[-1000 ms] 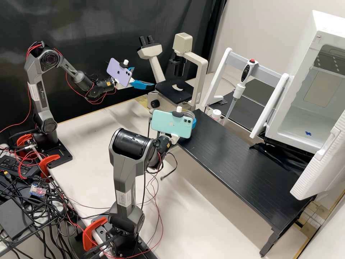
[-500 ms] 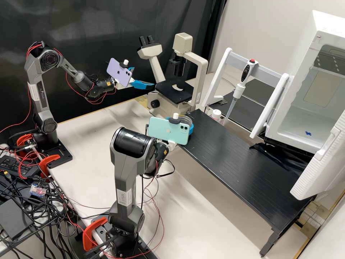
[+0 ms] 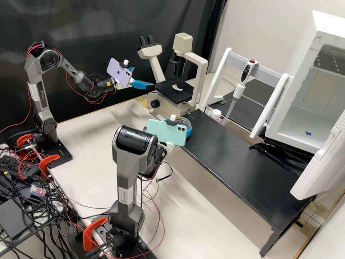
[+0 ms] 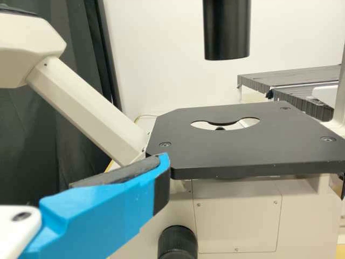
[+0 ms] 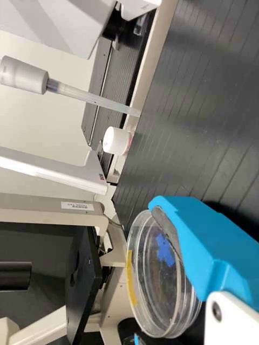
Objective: Move the petri dish to the bench
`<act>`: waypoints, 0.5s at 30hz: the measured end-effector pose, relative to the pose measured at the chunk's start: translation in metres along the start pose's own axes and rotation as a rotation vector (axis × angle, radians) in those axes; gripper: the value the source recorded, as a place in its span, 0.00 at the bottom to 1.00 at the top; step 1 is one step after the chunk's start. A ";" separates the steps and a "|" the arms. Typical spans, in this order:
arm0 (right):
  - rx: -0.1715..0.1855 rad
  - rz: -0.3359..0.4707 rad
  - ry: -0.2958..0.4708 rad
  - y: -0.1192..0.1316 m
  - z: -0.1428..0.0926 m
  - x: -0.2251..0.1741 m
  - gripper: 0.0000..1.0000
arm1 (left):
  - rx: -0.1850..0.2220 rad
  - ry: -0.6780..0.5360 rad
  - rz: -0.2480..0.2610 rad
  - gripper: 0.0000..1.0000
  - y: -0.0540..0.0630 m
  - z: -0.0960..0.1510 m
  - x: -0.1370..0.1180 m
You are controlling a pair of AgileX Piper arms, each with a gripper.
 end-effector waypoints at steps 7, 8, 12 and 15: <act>-0.088 0.039 0.030 0.006 -0.013 -0.020 1.00 | 0.000 0.000 0.000 1.00 0.000 0.000 0.000; -0.112 0.052 0.053 0.008 -0.017 -0.025 1.00 | 0.000 0.000 0.000 1.00 0.000 0.000 0.000; -0.167 0.106 0.122 0.020 -0.030 -0.042 1.00 | 0.000 0.000 0.000 1.00 0.000 0.000 0.000; -0.168 0.167 0.156 0.032 -0.036 -0.054 1.00 | 0.000 0.000 0.000 1.00 0.000 0.000 0.000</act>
